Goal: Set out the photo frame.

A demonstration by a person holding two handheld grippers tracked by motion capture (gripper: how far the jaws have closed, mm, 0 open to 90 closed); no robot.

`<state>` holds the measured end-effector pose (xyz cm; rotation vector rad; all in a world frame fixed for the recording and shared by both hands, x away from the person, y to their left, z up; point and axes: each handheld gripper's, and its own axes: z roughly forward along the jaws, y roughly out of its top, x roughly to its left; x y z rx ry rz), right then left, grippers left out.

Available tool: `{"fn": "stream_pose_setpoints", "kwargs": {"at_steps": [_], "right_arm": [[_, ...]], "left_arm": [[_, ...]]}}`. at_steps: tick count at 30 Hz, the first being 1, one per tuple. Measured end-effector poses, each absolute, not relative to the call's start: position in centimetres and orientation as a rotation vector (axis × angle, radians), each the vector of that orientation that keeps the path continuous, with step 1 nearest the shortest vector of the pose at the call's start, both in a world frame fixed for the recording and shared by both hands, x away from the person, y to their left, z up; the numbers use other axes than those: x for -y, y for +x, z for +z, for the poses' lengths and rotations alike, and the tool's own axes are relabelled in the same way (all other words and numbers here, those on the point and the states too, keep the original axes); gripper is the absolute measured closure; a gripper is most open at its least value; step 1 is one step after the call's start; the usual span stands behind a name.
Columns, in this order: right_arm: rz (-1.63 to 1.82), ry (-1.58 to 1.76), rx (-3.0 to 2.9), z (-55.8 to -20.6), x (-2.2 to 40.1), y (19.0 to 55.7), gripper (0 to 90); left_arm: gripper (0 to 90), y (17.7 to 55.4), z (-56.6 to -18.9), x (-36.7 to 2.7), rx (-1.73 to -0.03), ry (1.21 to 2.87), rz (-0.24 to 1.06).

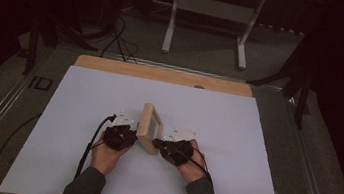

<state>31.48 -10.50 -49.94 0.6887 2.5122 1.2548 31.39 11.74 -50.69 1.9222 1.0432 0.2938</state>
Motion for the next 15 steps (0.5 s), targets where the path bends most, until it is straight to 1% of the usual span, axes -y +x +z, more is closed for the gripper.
{"fn": "stream_pose_setpoints", "kwargs": {"at_steps": [8, 14, 15], "right_arm": [[1.230, 0.665, -2.485, -49.8, 10.9, 30.7, 83.2], [1.235, 0.677, -2.456, -49.7, 11.3, 30.5, 81.0], [1.235, 0.678, -2.451, -49.6, 11.3, 30.4, 80.6]], "left_arm": [[83.5, 31.1, -50.7, -12.8, -1.069, 1.887, 0.306], [72.1, 30.9, -50.5, -13.2, -1.089, 1.876, 0.333], [72.1, 30.8, -50.4, -13.3, -1.087, 1.878, 0.348]]}}
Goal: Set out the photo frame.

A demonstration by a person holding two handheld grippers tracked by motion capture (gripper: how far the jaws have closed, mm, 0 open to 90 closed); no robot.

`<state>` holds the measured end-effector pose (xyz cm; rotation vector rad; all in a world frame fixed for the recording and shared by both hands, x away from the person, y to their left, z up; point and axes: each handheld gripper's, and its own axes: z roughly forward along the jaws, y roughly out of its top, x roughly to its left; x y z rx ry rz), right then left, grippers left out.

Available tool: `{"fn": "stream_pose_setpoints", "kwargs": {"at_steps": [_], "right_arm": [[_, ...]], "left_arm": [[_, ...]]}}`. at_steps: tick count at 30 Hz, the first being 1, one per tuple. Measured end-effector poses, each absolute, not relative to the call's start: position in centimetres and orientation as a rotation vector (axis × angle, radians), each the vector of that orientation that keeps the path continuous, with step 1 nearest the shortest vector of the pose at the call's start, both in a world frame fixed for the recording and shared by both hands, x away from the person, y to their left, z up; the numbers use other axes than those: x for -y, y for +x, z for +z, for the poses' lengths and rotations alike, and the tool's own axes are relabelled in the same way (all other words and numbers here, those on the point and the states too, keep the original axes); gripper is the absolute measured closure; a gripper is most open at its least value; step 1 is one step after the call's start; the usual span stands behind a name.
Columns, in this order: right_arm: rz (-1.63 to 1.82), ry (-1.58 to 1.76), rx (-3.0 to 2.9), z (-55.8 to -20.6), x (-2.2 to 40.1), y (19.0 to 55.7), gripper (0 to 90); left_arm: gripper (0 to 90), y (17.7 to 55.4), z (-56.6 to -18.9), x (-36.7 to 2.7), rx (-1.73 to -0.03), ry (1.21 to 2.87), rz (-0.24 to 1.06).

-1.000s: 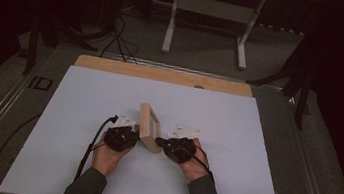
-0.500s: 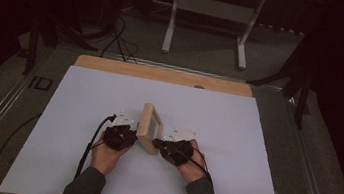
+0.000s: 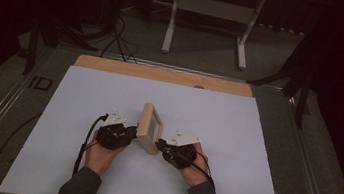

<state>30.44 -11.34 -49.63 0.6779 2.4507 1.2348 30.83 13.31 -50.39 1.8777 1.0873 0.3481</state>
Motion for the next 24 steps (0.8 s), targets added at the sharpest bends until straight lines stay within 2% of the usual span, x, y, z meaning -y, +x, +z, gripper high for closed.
{"fn": "stream_pose_setpoints", "kwargs": {"at_steps": [4, 9, 24], "right_arm": [[1.249, 0.697, -2.436, -49.4, 11.7, 30.4, 78.7], [1.256, 0.709, -2.431, -49.5, 12.1, 30.3, 77.4], [1.286, 0.740, -2.420, -49.3, 13.0, 30.3, 73.9]], "left_arm": [[62.1, 30.5, -50.0, -13.7, -1.113, 1.860, 0.361], [56.6, 30.2, -49.8, -14.0, -1.138, 1.851, 0.388], [49.0, 29.2, -47.7, -16.3, -1.171, 1.762, 0.408]]}}
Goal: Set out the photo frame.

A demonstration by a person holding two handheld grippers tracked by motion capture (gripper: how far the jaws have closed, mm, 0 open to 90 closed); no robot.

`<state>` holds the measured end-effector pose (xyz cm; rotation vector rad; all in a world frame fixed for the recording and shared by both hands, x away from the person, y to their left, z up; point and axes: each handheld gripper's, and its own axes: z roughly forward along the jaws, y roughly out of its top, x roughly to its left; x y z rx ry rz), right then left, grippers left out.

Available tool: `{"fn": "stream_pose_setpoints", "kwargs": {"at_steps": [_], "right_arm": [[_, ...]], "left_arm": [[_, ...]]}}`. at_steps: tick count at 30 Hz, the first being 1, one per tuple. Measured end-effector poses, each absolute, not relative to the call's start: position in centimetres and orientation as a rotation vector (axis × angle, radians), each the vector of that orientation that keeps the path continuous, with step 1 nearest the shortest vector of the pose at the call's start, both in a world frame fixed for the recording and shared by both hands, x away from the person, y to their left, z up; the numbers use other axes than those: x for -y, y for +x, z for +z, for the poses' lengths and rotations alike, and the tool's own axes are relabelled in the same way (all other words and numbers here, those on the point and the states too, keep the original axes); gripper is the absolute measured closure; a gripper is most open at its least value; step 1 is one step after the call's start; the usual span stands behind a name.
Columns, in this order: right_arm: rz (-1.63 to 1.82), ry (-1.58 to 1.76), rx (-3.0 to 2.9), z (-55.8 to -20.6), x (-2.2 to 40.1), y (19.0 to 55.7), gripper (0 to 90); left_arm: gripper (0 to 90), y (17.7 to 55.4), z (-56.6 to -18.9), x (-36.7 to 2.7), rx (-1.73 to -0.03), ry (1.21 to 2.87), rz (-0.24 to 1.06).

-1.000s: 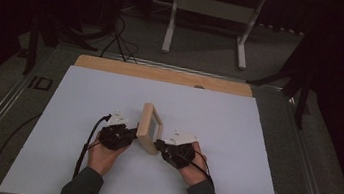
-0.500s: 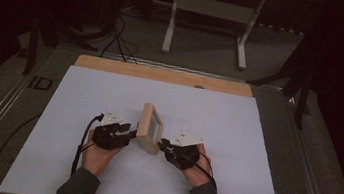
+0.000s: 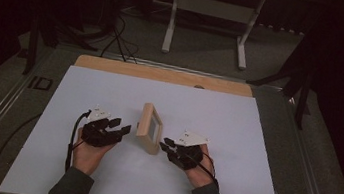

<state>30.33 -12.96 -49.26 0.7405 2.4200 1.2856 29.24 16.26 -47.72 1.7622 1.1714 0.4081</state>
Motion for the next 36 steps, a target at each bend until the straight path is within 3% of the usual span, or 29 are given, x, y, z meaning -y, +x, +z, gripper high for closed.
{"fn": "stream_pose_setpoints", "kwargs": {"at_steps": [20, 36], "right_arm": [[1.299, 0.753, -2.425, -49.3, 13.1, 30.4, 70.8], [1.339, 0.776, -2.412, -49.1, 13.5, 30.5, 67.5]], "left_arm": [[36.1, 28.2, -45.9, -13.6, -1.100, 1.743, 0.399], [34.0, 28.6, -46.3, -11.5, -1.068, 1.789, 0.379]]}}
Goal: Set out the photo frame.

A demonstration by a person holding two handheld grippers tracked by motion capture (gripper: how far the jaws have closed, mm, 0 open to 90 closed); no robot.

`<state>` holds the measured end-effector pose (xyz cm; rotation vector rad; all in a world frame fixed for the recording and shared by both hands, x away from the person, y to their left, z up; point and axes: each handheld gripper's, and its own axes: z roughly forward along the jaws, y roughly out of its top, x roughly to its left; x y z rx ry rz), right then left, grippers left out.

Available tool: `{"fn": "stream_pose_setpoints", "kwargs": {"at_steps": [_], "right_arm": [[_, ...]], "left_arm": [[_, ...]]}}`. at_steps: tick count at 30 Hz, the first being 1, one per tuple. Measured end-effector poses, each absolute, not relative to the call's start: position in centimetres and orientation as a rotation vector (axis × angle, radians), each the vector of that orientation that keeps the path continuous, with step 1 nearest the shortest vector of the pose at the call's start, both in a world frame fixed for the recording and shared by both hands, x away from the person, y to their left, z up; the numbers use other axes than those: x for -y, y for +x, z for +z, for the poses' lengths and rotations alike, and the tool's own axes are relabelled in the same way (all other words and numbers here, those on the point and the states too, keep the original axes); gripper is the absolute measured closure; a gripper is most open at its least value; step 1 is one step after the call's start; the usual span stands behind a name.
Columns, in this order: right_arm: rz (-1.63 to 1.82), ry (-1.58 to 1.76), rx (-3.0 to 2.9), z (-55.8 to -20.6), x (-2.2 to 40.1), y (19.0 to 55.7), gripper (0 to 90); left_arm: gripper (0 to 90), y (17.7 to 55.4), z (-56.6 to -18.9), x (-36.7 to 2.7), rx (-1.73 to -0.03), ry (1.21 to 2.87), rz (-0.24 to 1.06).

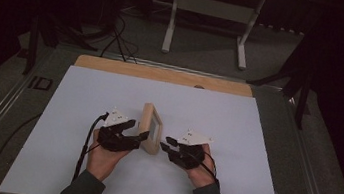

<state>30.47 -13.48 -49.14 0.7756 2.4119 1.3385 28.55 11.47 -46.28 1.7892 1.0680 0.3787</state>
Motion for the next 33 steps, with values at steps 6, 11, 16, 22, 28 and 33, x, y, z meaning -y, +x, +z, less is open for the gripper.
{"fn": "stream_pose_setpoints", "kwargs": {"at_steps": [6, 11, 16, 22, 28, 33], "right_arm": [[1.339, 0.781, -2.408, -49.1, 13.5, 30.5, 65.6], [1.341, 0.800, -2.400, -49.0, 13.7, 30.6, 63.8], [1.343, 0.811, -2.392, -49.0, 13.8, 30.7, 63.5], [1.344, 0.815, -2.387, -48.9, 13.8, 30.7, 63.2], [1.357, 0.820, -2.381, -48.8, 13.8, 30.8, 62.8], [1.364, 0.821, -2.377, -48.7, 13.9, 30.8, 62.5]], "left_arm": [[33.9, 29.0, -46.6, -10.5, -1.076, 1.806, 0.378], [34.0, 29.3, -46.9, -10.2, -1.090, 1.811, 0.375], [34.1, 29.5, -47.1, -10.0, -1.105, 1.831, 0.377], [37.2, 29.7, -47.5, -9.8, -1.119, 1.835, 0.378], [41.2, 29.8, -47.6, -10.0, -1.116, 1.829, 0.372], [43.0, 29.7, -47.6, -10.2, -1.118, 1.827, 0.365]]}}
